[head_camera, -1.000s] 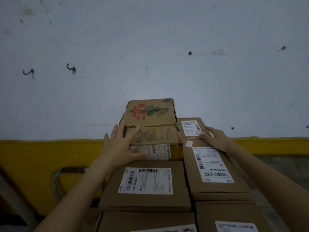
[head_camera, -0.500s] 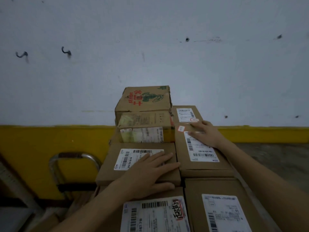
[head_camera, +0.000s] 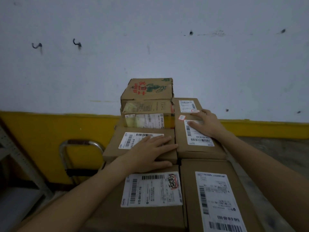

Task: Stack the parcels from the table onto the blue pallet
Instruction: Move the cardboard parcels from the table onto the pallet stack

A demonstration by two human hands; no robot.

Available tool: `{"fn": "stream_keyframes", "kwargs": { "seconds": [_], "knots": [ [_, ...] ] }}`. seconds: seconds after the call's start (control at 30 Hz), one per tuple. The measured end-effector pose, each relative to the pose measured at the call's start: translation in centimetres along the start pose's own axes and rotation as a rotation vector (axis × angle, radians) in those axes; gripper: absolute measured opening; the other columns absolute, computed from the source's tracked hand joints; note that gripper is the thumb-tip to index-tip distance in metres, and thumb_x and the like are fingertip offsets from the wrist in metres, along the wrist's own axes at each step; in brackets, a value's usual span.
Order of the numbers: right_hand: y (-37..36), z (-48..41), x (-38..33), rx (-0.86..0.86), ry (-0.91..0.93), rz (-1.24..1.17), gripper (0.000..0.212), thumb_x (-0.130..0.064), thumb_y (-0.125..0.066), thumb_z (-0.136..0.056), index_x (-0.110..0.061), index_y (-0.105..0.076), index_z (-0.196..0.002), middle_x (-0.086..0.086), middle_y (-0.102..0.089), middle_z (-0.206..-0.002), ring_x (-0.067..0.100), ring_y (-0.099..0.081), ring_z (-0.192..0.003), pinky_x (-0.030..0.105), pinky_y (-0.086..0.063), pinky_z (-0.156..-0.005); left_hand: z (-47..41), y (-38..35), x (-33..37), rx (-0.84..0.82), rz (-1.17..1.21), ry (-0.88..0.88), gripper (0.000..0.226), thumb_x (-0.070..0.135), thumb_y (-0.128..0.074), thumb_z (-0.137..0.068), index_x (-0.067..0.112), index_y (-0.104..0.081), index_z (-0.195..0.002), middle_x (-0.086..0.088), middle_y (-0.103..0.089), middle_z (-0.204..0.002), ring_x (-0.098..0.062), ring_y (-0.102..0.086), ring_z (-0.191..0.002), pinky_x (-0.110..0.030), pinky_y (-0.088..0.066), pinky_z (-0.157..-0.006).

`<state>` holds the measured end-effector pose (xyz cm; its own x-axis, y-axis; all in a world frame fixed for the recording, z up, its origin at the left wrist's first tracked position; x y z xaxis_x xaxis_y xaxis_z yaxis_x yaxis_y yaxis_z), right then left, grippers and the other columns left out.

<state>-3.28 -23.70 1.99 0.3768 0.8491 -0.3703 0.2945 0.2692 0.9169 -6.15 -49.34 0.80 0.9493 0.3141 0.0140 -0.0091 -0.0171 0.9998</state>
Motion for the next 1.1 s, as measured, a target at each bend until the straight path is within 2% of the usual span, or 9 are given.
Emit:
{"fn": "stream_keyframes", "kwargs": {
  "seconds": [0.13, 0.23, 0.4, 0.5, 0.67, 0.77, 0.87, 0.97, 1.1],
  "knots": [
    [0.4, 1.3, -1.0, -0.033, 0.045, 0.047, 0.062, -0.062, -0.045, -0.085, -0.035, -0.036, -0.141, 0.008, -0.029, -0.151, 0.033, -0.033, -0.134, 0.048, -0.035, -0.106, 0.9, 0.8, 1.5, 0.047, 0.011, 0.021, 0.063, 0.060, -0.036, -0.090, 0.043, -0.012, -0.146, 0.008, -0.009, -0.158, -0.013, -0.007, -0.145, -0.040, -0.007, -0.118],
    [0.8, 3.4, -1.8, -0.030, 0.098, 0.024, 0.058, -0.060, -0.045, -0.086, -0.036, -0.039, -0.138, 0.005, -0.032, -0.151, 0.030, -0.033, -0.135, 0.045, -0.032, -0.108, 2.2, 1.5, 2.6, 0.102, 0.024, -0.002, 0.063, 0.058, -0.038, -0.090, 0.042, -0.014, -0.146, 0.005, -0.014, -0.158, -0.015, -0.013, -0.144, -0.039, -0.014, -0.117],
    [1.2, 7.5, -2.9, -0.041, 0.105, 0.042, 0.063, -0.061, -0.046, -0.086, -0.030, -0.040, -0.139, 0.006, -0.033, -0.151, 0.028, -0.034, -0.135, 0.042, -0.029, -0.110, 4.4, 1.5, 4.2, 0.062, 0.027, 0.010, 0.062, 0.059, -0.037, -0.091, 0.044, -0.012, -0.145, 0.009, -0.012, -0.158, -0.012, -0.011, -0.143, -0.028, -0.009, -0.111],
    [1.8, 10.4, -3.4, -0.019, 0.070, 0.040, 0.063, -0.062, -0.046, -0.085, -0.030, -0.041, -0.139, 0.005, -0.034, -0.150, 0.028, -0.035, -0.134, 0.041, -0.030, -0.109, 6.1, 1.2, 5.4, 0.060, 0.050, -0.005, 0.061, 0.056, -0.041, -0.091, 0.044, -0.015, -0.145, 0.008, -0.011, -0.158, -0.012, -0.009, -0.144, -0.028, -0.007, -0.111],
    [1.2, 16.4, -4.0, -0.071, 0.056, 0.028, 0.064, -0.064, -0.046, -0.084, -0.032, -0.038, -0.140, 0.003, -0.028, -0.152, 0.026, -0.025, -0.138, 0.046, -0.025, -0.113, 9.8, -0.3, 7.6, 0.003, 0.078, -0.012, 0.066, 0.064, -0.040, -0.087, 0.047, -0.012, -0.144, 0.006, -0.006, -0.158, -0.014, -0.004, -0.144, -0.034, -0.003, -0.112],
    [1.0, 19.1, -3.9, -0.036, 0.036, 0.022, 0.062, -0.064, -0.048, -0.083, -0.036, -0.039, -0.138, 0.000, -0.028, -0.151, 0.026, -0.023, -0.139, 0.051, -0.022, -0.113, 10.9, -1.5, 7.9, -0.058, 0.002, 0.074, 0.070, 0.070, -0.034, -0.085, 0.047, -0.007, -0.145, 0.003, 0.000, -0.159, -0.021, 0.004, -0.146, -0.048, 0.001, -0.115],
    [1.0, 20.8, -3.0, 0.006, -0.013, -0.005, 0.065, -0.062, -0.050, -0.083, -0.036, -0.037, -0.140, 0.001, -0.022, -0.154, 0.028, -0.015, -0.141, 0.053, -0.016, -0.115, 11.4, -2.3, 7.7, -0.062, -0.066, 0.171, 0.071, 0.073, -0.029, -0.084, 0.048, -0.003, -0.145, 0.002, 0.007, -0.159, -0.028, 0.011, -0.145, -0.056, 0.007, -0.113],
    [0.4, 21.5, -1.8, -0.003, -0.089, -0.054, 0.067, -0.060, -0.055, -0.082, -0.035, -0.037, -0.141, 0.004, -0.010, -0.157, 0.028, -0.006, -0.144, 0.049, -0.010, -0.117, 11.4, -3.0, 7.5, -0.041, -0.032, 0.213, 0.068, 0.071, -0.029, -0.085, 0.051, -0.001, -0.143, 0.000, 0.006, -0.159, -0.031, 0.009, -0.145, -0.058, 0.005, -0.112],
    [-0.5, 21.2, -1.4, -0.059, -0.136, -0.159, 0.066, -0.058, -0.058, -0.080, -0.031, -0.043, -0.138, 0.006, -0.007, -0.157, 0.028, -0.009, -0.144, 0.047, -0.016, -0.117, 10.9, -3.1, 7.3, -0.036, 0.005, 0.227, 0.068, 0.071, -0.031, -0.084, 0.052, -0.002, -0.143, 0.001, 0.004, -0.159, -0.030, 0.007, -0.145, -0.058, 0.002, -0.113]
  ]
}}
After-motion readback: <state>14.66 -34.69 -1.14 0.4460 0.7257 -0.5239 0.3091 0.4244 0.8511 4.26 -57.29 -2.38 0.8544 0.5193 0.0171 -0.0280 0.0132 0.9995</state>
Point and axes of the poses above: each hand's wrist, its own z-axis away from the middle knuckle, its own y-axis out of the back of the hand, x = y × z, the point moved 3 cm from there along -z, towards the middle knuckle
